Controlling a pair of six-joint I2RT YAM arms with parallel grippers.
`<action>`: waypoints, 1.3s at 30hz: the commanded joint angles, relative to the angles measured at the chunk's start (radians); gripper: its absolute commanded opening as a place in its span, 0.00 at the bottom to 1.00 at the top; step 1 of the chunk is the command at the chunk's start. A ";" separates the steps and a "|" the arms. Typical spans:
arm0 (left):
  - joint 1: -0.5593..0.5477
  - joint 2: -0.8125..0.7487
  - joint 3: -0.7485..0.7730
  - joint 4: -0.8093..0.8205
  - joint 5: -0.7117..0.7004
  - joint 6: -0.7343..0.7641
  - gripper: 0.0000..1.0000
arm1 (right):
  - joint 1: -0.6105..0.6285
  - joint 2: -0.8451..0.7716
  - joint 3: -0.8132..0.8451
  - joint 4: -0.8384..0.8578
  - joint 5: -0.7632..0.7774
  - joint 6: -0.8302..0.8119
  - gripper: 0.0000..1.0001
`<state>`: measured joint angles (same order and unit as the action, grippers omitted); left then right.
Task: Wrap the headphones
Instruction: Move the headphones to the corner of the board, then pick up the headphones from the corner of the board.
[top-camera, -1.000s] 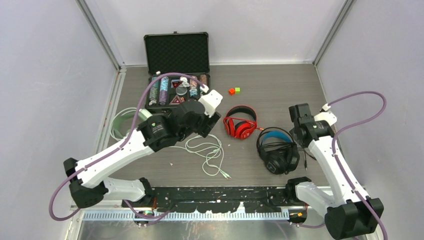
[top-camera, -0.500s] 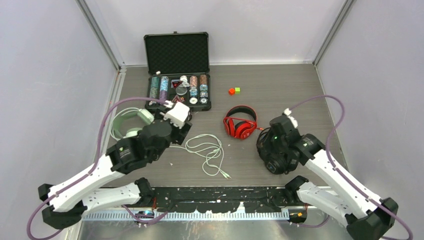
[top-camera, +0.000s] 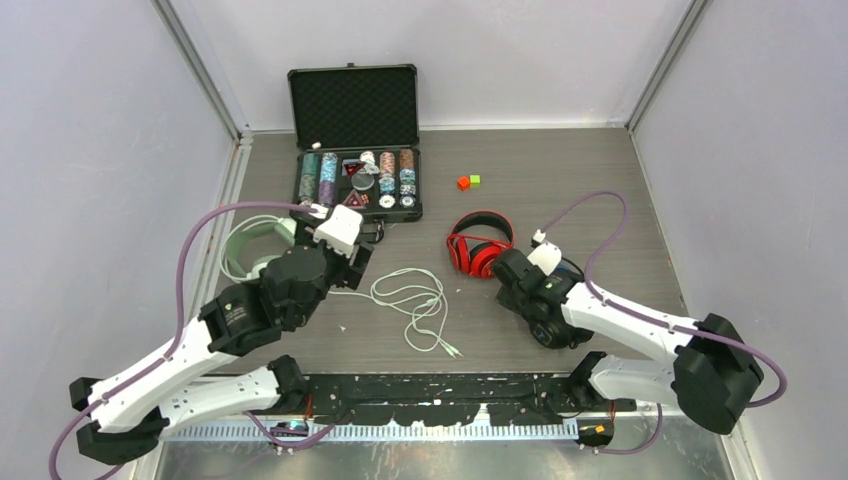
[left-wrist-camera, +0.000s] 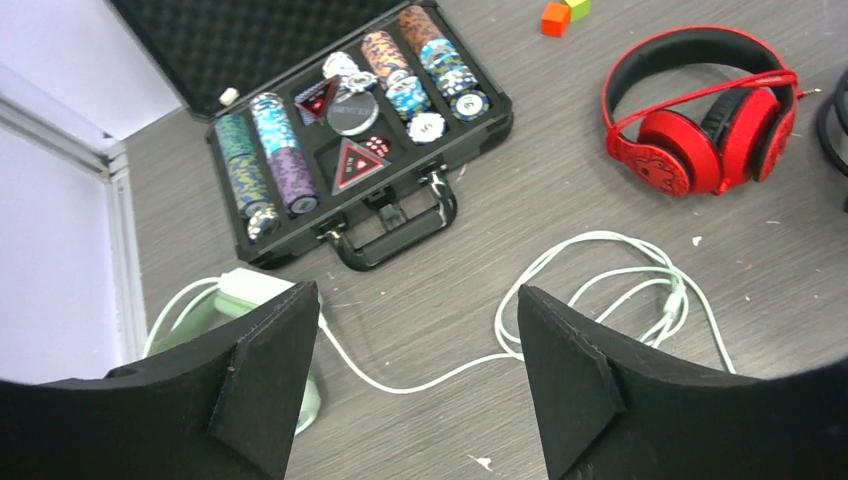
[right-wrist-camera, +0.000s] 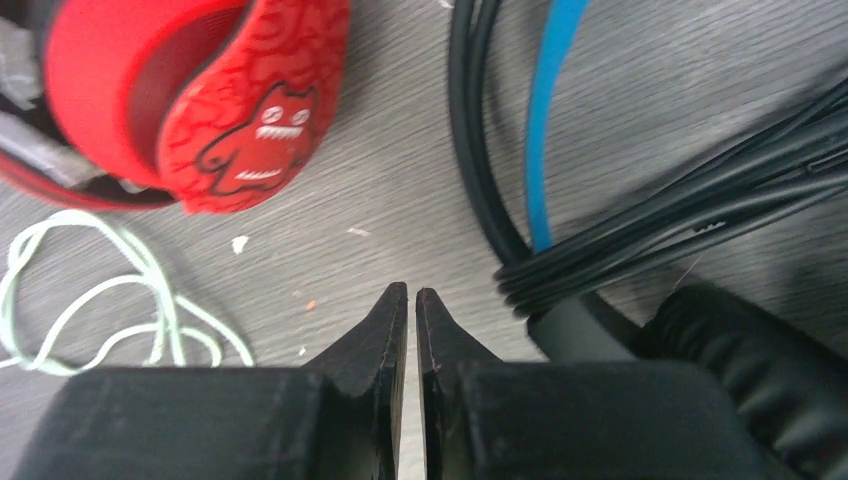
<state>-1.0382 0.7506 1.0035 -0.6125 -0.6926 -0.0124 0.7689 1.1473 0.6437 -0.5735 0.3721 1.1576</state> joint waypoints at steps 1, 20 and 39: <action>0.002 0.061 0.000 -0.027 0.093 -0.109 0.74 | 0.003 0.028 -0.051 0.112 0.124 0.030 0.13; 0.705 0.247 0.079 -0.225 0.486 -0.320 0.81 | -0.056 -0.088 -0.106 0.039 0.271 -0.046 0.14; 1.344 0.456 -0.012 -0.126 0.407 -0.852 0.81 | -0.048 -0.505 0.090 -0.025 -0.106 -0.319 0.47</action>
<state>0.2764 1.1290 1.0008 -0.7818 -0.2787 -0.7448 0.7170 0.6846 0.6762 -0.5648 0.3122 0.8936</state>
